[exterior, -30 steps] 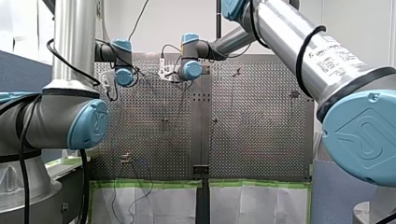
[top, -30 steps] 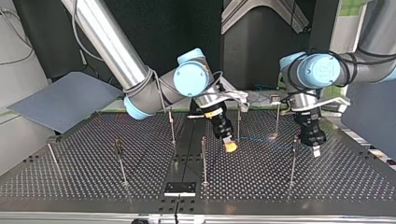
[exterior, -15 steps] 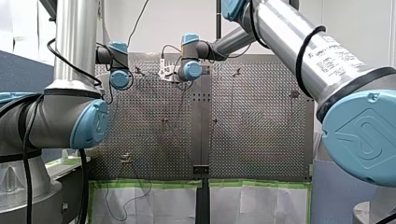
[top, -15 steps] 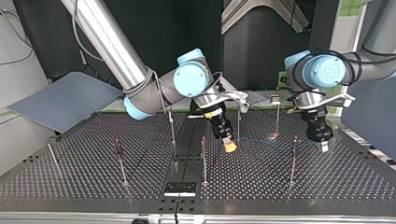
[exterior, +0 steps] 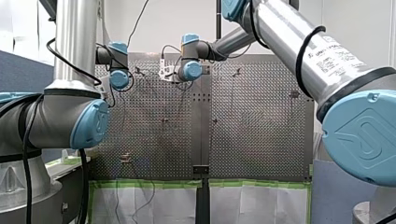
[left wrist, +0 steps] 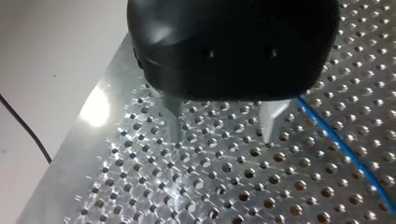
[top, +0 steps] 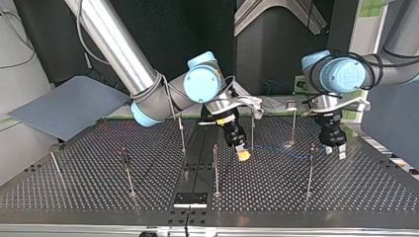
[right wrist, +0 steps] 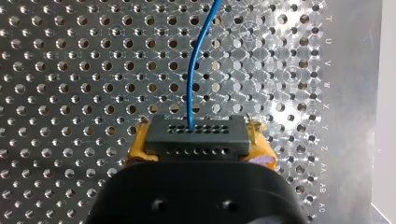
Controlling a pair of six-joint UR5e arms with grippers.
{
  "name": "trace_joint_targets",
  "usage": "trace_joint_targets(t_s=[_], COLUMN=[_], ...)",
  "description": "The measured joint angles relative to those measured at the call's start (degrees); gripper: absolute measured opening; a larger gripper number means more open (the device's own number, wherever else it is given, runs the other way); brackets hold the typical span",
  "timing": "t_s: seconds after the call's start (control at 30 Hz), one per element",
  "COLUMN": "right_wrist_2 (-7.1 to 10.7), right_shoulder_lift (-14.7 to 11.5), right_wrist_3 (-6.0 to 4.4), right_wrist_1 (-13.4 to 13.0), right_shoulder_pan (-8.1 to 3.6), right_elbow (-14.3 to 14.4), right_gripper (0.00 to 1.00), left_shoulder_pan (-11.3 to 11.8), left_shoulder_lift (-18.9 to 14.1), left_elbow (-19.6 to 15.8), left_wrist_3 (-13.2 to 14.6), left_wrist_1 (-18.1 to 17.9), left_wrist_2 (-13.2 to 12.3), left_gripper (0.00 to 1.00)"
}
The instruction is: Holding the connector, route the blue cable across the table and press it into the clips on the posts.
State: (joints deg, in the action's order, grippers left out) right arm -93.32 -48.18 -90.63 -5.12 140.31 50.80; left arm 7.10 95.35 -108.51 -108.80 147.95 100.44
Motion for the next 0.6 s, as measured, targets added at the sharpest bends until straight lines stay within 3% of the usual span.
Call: trace_joint_targets(t_s=[0.33,0.6], right_wrist_2=[-1.01,-2.7], right_shoulder_lift=[0.0,0.0], right_wrist_3=[0.14,1.3], right_wrist_1=[0.2,0.5], right_shoulder_pan=[0.01,0.06], right_elbow=[0.0,0.0], right_gripper=[0.0,0.0], left_shoulder_pan=[-0.7,-1.3], left_shoulder_lift=[-1.0,-4.2], left_elbow=[-0.1,-2.8], left_wrist_3=[-0.6,-2.0], left_wrist_1=[4.9,8.5], left_wrist_2=[0.7,-2.2], left_gripper=[1.0,1.0])
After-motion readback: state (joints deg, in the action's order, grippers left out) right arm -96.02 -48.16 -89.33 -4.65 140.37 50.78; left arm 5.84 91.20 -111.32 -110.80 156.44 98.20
